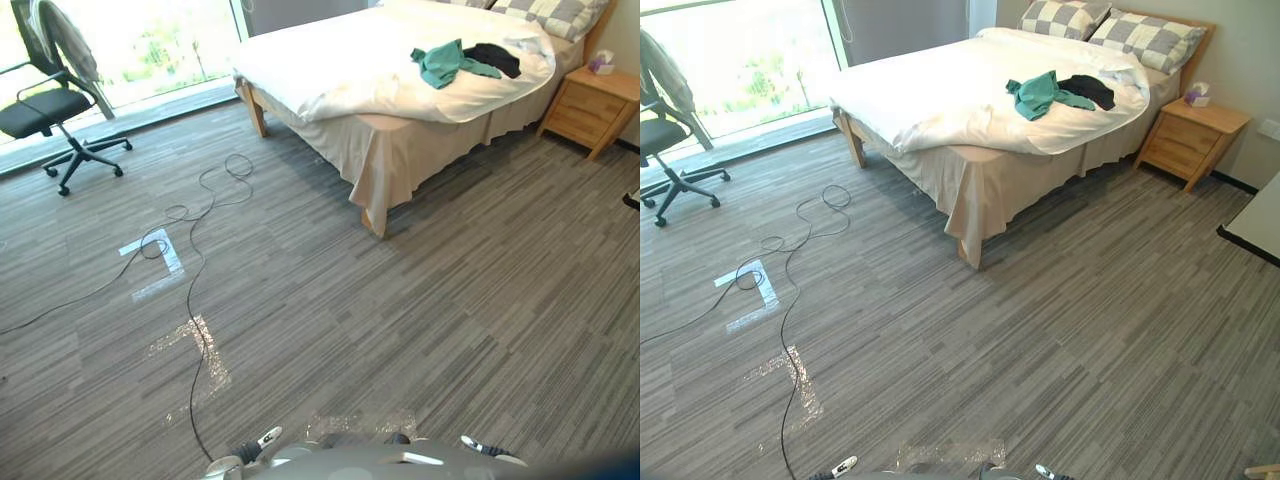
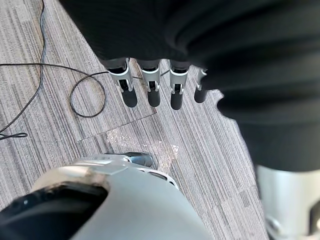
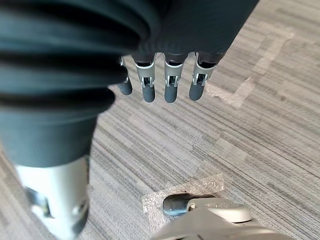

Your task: Tidy the bed and pick cloth on bed and put in laundry

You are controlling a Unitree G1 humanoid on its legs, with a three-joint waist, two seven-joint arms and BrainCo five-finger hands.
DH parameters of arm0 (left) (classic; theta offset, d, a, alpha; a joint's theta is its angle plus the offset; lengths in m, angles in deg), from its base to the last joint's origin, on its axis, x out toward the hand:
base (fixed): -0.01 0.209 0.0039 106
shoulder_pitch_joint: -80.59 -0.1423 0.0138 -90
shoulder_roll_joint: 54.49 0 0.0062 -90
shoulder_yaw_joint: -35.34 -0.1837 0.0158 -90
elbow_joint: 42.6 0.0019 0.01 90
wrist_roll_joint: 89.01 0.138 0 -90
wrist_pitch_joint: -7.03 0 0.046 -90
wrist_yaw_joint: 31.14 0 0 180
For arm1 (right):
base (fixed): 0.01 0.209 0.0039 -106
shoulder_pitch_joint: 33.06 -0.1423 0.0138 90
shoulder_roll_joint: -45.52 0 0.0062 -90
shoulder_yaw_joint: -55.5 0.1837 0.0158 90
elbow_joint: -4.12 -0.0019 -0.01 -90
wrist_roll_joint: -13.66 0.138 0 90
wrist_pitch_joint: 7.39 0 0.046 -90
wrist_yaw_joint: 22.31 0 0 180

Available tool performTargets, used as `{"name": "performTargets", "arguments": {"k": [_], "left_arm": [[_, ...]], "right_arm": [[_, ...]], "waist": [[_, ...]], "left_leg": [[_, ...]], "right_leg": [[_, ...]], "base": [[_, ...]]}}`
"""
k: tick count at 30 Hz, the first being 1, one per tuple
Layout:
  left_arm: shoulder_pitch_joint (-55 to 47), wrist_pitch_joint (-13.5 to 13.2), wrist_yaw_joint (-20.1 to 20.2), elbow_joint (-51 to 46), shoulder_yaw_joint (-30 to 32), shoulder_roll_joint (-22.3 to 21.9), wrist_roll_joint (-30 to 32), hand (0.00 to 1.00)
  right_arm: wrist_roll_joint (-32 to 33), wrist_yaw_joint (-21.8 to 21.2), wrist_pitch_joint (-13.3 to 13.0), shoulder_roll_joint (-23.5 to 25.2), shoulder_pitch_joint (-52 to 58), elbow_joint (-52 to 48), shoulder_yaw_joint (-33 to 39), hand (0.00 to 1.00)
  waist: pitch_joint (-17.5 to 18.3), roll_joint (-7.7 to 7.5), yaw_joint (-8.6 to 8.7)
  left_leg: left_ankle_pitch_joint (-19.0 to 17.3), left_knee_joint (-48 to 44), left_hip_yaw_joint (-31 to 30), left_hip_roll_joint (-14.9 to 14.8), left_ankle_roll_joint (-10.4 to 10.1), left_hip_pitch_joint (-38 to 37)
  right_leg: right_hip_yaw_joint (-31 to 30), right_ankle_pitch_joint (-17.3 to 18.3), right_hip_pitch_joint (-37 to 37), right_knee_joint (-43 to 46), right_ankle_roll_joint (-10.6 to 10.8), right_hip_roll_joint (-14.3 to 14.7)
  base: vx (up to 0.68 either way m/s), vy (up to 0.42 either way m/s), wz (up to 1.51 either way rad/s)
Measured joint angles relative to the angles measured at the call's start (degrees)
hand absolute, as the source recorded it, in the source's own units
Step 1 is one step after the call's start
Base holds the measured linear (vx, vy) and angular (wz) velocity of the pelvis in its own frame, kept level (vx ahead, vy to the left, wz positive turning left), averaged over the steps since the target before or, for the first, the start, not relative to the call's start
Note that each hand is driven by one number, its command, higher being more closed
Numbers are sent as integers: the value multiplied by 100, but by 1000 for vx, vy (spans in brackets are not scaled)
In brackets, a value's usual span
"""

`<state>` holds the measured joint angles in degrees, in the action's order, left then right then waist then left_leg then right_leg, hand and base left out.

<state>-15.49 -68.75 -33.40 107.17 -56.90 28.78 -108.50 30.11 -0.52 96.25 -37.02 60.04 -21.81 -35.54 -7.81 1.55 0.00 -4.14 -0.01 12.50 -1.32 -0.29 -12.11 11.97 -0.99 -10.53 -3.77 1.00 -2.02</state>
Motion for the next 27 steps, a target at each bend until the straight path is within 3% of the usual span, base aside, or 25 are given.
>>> {"name": "performTargets", "arguments": {"k": [3,5,9,13,21,27], "left_arm": [[249,222,159,-1,-3,-16,9,0],[334,265,219,1,-2,-26,30,0],[430,232,276,9,3,-33,326,0],[440,214,369,15,5,-23,442,0],[354,-380,494,30,0,-43,810,0],[276,-506,484,30,4,-44,1167,0]], "right_arm": [[-113,-26,193,-1,-131,-3,20,0],[-217,-452,211,17,-135,13,249,0],[-328,-1202,-72,81,-6,28,750,0],[-539,-1521,-168,81,51,18,842,0],[-656,-1788,-482,139,211,-22,1219,0],[-653,-1753,-526,196,240,-21,1411,0]], "waist": [[2,4,10],[-12,-18,9],[-58,-35,3],[-135,-62,22],[-134,-92,-1],[-89,-104,-11]], "left_leg": [[-86,-2,111,-34,-135,-131],[-137,-1,183,-80,-214,-180],[-174,7,288,-131,-258,-253],[-168,38,313,-144,-244,-272],[-165,141,284,-158,-186,-213],[-124,203,266,-153,-128,-196]], "right_leg": [[-22,-55,-173,-166,59,38],[-28,-59,-181,-182,64,77],[-66,-58,-197,-197,65,131],[-70,-54,-193,-201,66,149],[-33,43,-138,-204,51,181],[-13,23,-66,-199,22,192]], "base": [[32,2,-14],[10,-15,-17],[-4,-32,-16],[-33,-22,-4],[-8,-9,1],[42,-5,1]]}}
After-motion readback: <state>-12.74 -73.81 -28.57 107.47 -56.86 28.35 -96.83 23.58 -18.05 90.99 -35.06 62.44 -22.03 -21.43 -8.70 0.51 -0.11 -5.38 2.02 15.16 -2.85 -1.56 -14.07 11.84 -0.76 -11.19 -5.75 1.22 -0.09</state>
